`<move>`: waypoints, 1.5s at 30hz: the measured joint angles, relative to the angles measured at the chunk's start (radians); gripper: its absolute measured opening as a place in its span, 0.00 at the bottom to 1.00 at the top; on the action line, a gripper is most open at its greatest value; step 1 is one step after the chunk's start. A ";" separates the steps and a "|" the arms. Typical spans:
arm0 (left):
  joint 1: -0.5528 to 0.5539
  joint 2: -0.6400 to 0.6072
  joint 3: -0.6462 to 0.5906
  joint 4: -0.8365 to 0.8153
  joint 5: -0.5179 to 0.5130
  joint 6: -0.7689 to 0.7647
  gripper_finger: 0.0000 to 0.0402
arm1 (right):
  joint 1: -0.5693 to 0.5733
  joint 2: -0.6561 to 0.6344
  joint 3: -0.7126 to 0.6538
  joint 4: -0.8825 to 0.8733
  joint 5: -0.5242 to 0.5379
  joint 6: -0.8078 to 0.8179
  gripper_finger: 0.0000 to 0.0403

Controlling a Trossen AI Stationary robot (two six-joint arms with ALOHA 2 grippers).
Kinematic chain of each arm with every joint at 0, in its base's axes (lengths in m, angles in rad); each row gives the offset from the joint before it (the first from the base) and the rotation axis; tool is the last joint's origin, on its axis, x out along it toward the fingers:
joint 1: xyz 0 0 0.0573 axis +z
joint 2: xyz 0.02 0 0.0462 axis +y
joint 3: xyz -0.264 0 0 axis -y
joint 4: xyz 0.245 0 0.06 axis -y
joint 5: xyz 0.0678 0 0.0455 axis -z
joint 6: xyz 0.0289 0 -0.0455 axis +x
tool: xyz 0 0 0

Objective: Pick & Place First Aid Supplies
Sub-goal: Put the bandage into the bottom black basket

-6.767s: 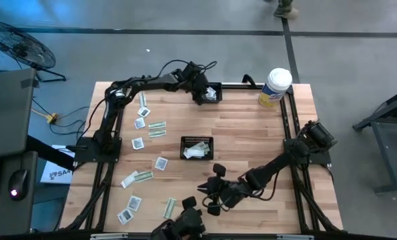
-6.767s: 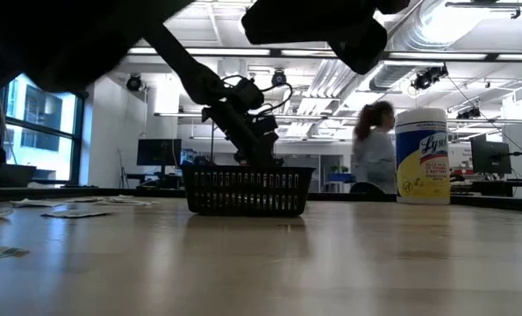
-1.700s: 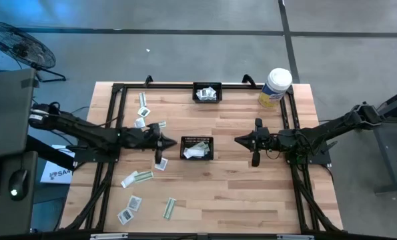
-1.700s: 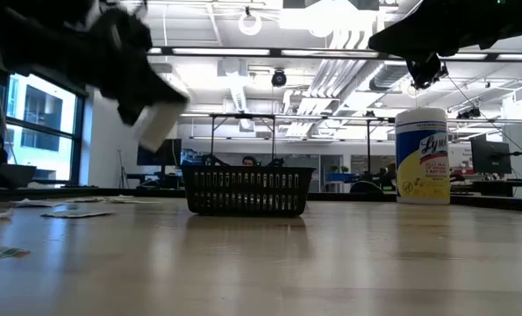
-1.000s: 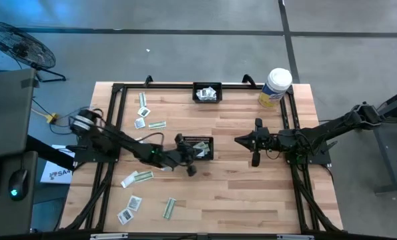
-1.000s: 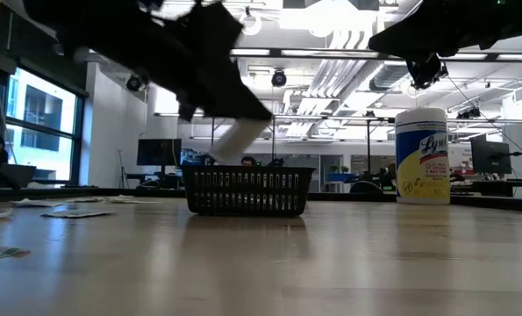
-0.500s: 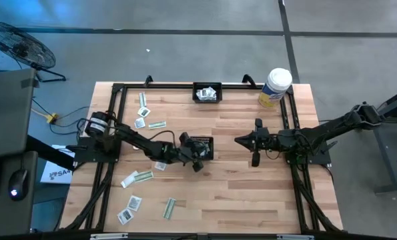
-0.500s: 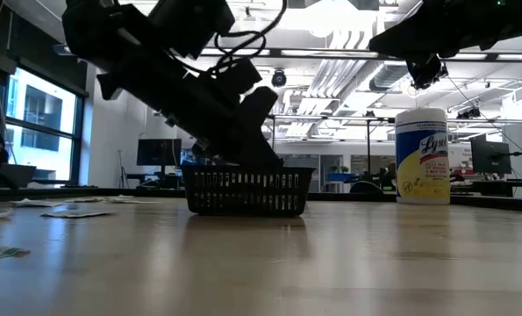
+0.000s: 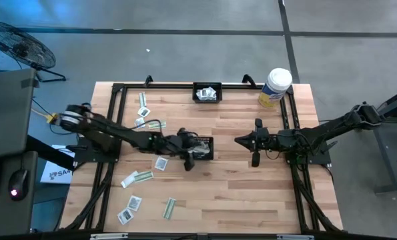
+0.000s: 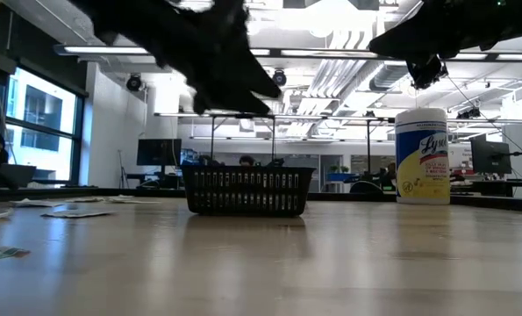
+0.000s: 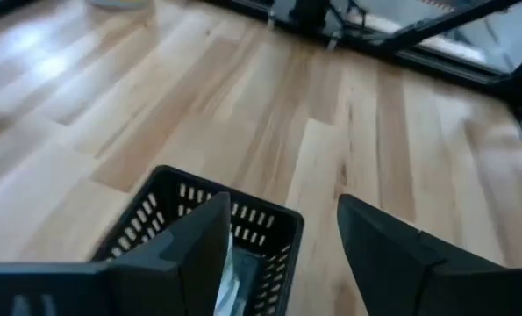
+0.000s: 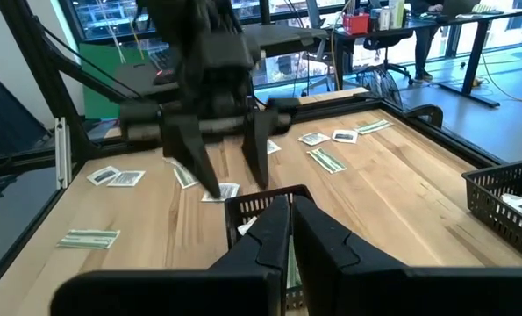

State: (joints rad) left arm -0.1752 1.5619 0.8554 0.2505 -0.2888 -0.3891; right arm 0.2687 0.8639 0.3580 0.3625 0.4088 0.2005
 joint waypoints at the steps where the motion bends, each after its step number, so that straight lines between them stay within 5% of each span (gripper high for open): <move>1: -0.003 -0.030 -0.009 -0.014 -0.006 0.004 0.53 | 0.000 0.000 0.000 0.000 0.000 0.000 0.03; 12: -0.014 -0.478 -0.319 -0.059 -0.098 0.004 0.53 | 0.000 0.000 0.000 -0.007 0.000 0.000 0.03; 21: -0.005 -0.784 -0.466 -0.520 -0.423 -0.302 0.53 | 0.000 0.000 0.000 -0.007 0.000 0.000 0.03; 33: 0.341 -0.582 -0.562 -0.524 -0.345 -0.607 0.53 | 0.000 0.000 0.000 -0.007 0.000 0.000 0.03; 45: 0.398 -0.295 -0.562 -0.339 -0.361 -0.678 0.53 | 0.000 0.000 0.000 -0.007 0.000 0.000 0.03</move>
State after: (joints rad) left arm 0.2226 1.2668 0.2939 -0.0881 -0.6501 -1.0668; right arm 0.2687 0.8635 0.3580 0.3557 0.4089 0.2006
